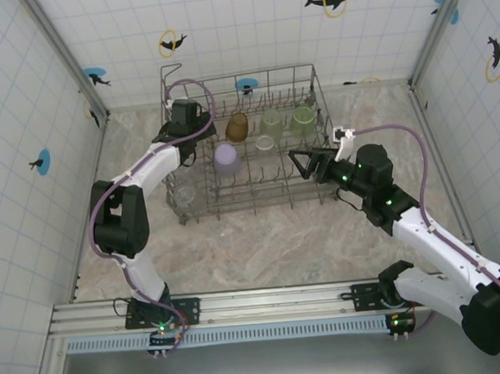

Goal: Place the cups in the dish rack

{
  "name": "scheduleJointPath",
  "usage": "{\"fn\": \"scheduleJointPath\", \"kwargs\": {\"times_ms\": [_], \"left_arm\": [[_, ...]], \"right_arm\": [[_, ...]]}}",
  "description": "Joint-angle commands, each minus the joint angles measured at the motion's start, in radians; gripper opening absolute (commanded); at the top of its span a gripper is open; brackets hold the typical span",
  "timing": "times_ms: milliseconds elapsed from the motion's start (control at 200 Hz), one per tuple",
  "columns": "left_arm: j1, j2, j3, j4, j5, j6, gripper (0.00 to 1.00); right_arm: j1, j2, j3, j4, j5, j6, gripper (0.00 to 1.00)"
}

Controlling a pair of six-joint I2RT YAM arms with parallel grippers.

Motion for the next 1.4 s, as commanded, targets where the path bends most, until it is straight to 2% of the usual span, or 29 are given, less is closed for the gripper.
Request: {"fn": "scheduleJointPath", "kwargs": {"times_ms": [0,435,621,656,756,1016,1181,1256,1391], "left_arm": [[0.000,-0.046,0.052,0.100,-0.118,0.049,0.97],[-0.020,0.030,0.093,0.103,-0.351,0.092,0.97],[-0.033,0.040,0.113,0.120,-0.374,0.119,0.98],[-0.044,0.045,0.124,0.121,-0.400,0.171,0.98],[-0.065,0.057,0.155,0.118,-0.434,0.211,0.98],[-0.065,0.016,0.145,0.116,-0.393,0.163,0.98],[-0.058,0.015,0.173,0.076,-0.313,0.137,0.98],[-0.062,0.019,0.177,0.082,-0.319,0.166,0.98],[-0.073,0.056,0.179,0.096,-0.398,0.279,0.98]], "right_arm": [[0.009,0.001,-0.013,0.032,-0.003,0.016,1.00],[0.022,0.020,-0.008,0.031,0.006,0.017,1.00],[0.024,0.034,-0.002,0.035,0.003,0.017,1.00],[0.024,0.035,-0.002,0.035,0.003,0.018,1.00],[0.026,0.039,-0.002,0.035,0.004,0.018,1.00],[0.027,0.037,-0.001,0.028,0.010,0.015,1.00],[0.027,0.029,0.000,0.023,0.011,0.012,1.00],[0.027,0.025,-0.001,0.019,0.012,0.010,1.00],[0.028,0.017,-0.004,0.019,0.014,0.009,1.00]]}}
